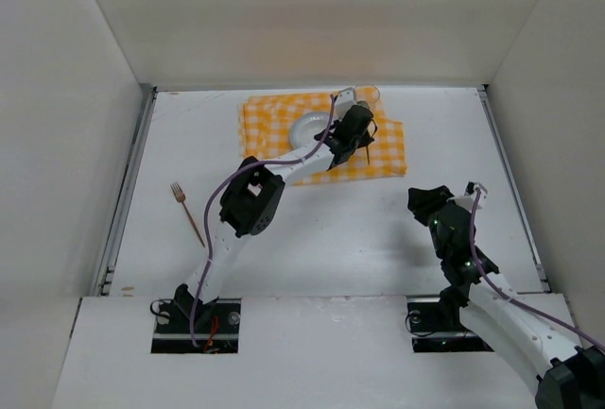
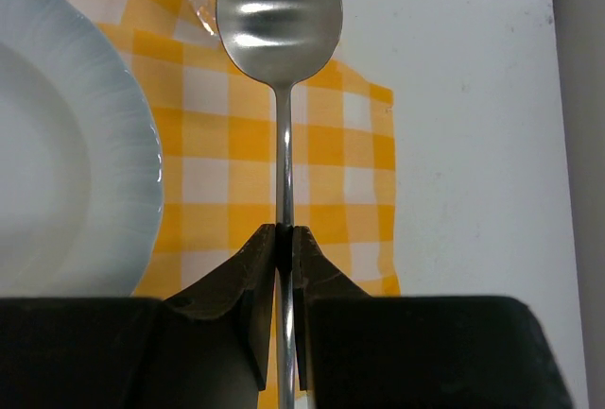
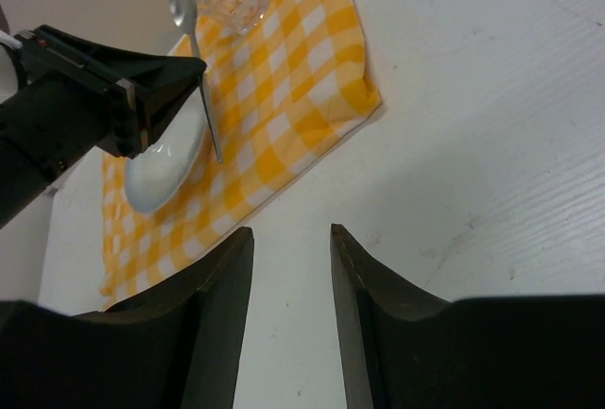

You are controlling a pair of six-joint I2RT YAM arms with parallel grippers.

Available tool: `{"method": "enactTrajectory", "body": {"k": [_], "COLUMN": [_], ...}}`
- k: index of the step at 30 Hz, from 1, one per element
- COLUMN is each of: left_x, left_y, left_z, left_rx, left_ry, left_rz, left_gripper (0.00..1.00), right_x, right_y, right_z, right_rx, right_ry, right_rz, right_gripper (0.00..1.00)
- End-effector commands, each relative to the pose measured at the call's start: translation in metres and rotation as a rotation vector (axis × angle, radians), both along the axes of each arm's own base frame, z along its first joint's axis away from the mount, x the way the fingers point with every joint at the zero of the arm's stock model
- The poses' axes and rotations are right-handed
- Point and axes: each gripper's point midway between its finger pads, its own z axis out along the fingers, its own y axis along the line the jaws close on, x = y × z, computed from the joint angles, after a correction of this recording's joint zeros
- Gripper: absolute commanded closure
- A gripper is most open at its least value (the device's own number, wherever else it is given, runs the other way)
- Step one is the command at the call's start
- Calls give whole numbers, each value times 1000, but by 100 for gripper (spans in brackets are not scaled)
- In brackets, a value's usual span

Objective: Set the dinner table for one person

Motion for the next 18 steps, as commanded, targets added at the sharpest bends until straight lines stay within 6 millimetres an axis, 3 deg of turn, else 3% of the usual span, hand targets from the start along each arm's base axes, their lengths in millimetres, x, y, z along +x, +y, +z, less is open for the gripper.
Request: {"method": "enactTrajectory", "body": {"k": [1,12,18], "left_x": [4,17,15], "left_y": [-10,-13,-3], "left_z": [26,-5,-26], "left_rx": [-80,-76,-41], "left_ry": [-12,10,46], "left_rz": [-11,34,45], "left_gripper": [100,99,95], "right_x": [3,7,7], "right_y": [4,12,13], "right_z": [12,6,8], "right_rx": [22,17,19], "right_ry": [-42,-22,-27], "right_rz": [22,48,56], "right_gripper": [55,55,54]}}
